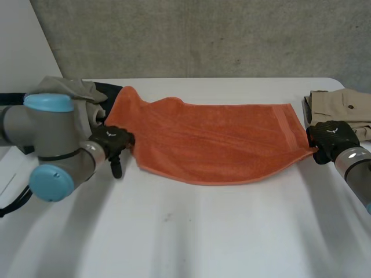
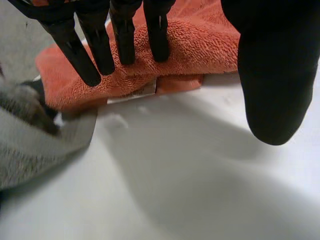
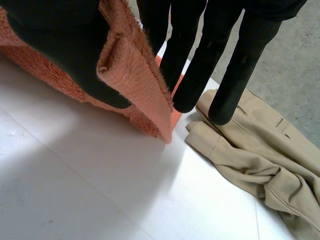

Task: Fold the laundry.

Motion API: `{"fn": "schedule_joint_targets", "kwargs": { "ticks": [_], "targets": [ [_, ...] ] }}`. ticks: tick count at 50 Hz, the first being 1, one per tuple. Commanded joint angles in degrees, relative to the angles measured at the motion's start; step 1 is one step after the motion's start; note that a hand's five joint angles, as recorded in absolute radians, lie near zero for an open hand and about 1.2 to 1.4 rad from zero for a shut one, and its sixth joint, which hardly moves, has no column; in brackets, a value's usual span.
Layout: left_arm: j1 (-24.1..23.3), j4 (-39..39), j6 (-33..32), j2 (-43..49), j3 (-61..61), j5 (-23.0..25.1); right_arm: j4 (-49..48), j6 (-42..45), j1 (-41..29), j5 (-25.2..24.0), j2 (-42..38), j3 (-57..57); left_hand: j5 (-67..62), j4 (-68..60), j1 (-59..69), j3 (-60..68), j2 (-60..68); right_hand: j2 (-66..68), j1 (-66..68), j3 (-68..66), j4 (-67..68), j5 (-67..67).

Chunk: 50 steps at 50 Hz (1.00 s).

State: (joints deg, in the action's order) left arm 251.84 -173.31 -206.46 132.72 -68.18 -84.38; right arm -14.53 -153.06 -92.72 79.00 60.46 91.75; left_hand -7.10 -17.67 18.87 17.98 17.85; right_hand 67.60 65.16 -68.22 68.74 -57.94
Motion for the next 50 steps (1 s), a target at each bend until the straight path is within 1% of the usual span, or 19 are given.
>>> {"fn": "schedule_joint_targets", "kwargs": {
  "ticks": [1,12,15,19,24,27,33,36,37,39,40,41,42,46,48,50],
  "targets": [
    [-3.9,4.11,0.09,4.64,11.2,-0.96,-0.06,0.13,0.44,-0.16,0.36,0.53,0.0,0.56,-1.77,-0.87,-0.75,12.4,14.84,-11.78,11.26,-12.06],
    [-7.5,12.11,-0.44,13.61,27.64,-3.6,-0.14,0.22,1.23,-0.16,0.01,0.18,-3.02,-2.45,1.25,2.15,2.27,12.4,14.84,-11.78,11.26,-12.06],
    [-8.03,14.05,-0.61,15.29,30.29,-4.21,-0.14,0.13,1.67,-0.42,-0.08,0.09,-4.04,-3.47,2.27,3.16,3.29,12.4,14.84,-11.78,11.26,-12.06],
    [-8.3,16.6,-1.75,17.75,33.37,-5.53,-0.14,0.22,1.93,-0.42,-0.34,-0.08,-8.41,-7.84,6.64,7.53,7.66,12.4,14.84,-11.78,11.26,-12.06],
    [-8.39,16.34,-3.51,18.45,34.08,-6.15,-0.14,0.22,2.02,-0.51,-0.95,-0.34,-15.8,-15.23,14.03,14.93,15.05,12.4,14.84,-11.78,11.26,-12.06],
    [-8.39,14.85,-4.83,18.98,34.26,-5.98,-0.14,0.22,2.02,-0.51,-1.13,-0.35,-20.85,-20.28,19.08,19.97,20.1,12.4,14.84,-11.78,11.26,-12.06],
    [-8.65,11.42,-7.9,20.39,34.87,-6.06,-0.14,0.22,2.02,-0.42,-1.13,-0.35,-19.01,-18.45,17.24,18.14,18.26,12.4,14.84,-11.78,11.26,-12.06],
    [-8.65,11.06,-10.01,21.09,36.19,-6.41,-0.14,0.22,2.11,-0.51,-0.96,-0.26,-20.85,-20.29,19.08,19.98,20.1,12.4,14.84,-11.78,11.26,-12.06],
    [-8.65,10.98,-10.45,21.27,36.54,-6.59,-0.14,0.22,2.02,-0.42,-0.87,-0.26,-22.86,-22.29,21.09,21.99,22.11,12.4,14.84,-11.78,11.26,-12.06],
    [-8.56,10.89,-11.16,21.62,37.51,-6.77,-0.14,0.22,2.11,-0.6,-0.87,-0.26,-34.94,-34.37,33.17,34.06,34.19,12.4,14.84,-11.78,11.26,-12.06],
    [-8.47,10.8,-11.33,21.79,38.2,-6.77,-0.14,0.22,2.02,-0.42,-0.87,-0.26,-51.48,-50.91,49.71,50.6,50.73,12.4,14.84,-11.78,11.26,-12.06],
    [-8.39,10.63,-11.34,21.88,38.47,-6.77,-0.14,0.22,2.02,-0.34,-0.87,-0.26,-59.64,-59.07,57.87,58.76,58.89,12.4,14.84,-11.78,11.26,-12.06],
    [-8.39,10.28,-11.25,22.06,38.91,-6.85,-0.14,0.22,1.93,-0.16,-0.87,-0.17,-62.86,-62.3,61.09,61.99,62.11,12.4,14.84,-11.78,11.26,-12.06],
    [-8.21,9.48,-11.07,21.36,39.35,-8.61,0.21,0.22,2.02,-0.07,-0.78,-0.43,-62.9,-62.33,61.13,62.02,62.15,12.4,14.84,-11.78,11.26,-12.06],
    [-7.86,9.83,-10.72,19.26,38.04,-10.98,0.21,0.22,2.11,-0.07,-0.52,-0.52,-62.9,-62.33,61.13,62.02,62.15,12.4,14.84,-11.78,11.26,-12.06],
    [-7.33,10.1,-10.2,16.97,36.11,-11.77,0.56,0.22,2.55,-0.16,0.01,-0.78,-62.9,-62.33,61.13,62.02,62.15,12.4,14.84,-11.78,11.26,-12.06]
  ]
}}
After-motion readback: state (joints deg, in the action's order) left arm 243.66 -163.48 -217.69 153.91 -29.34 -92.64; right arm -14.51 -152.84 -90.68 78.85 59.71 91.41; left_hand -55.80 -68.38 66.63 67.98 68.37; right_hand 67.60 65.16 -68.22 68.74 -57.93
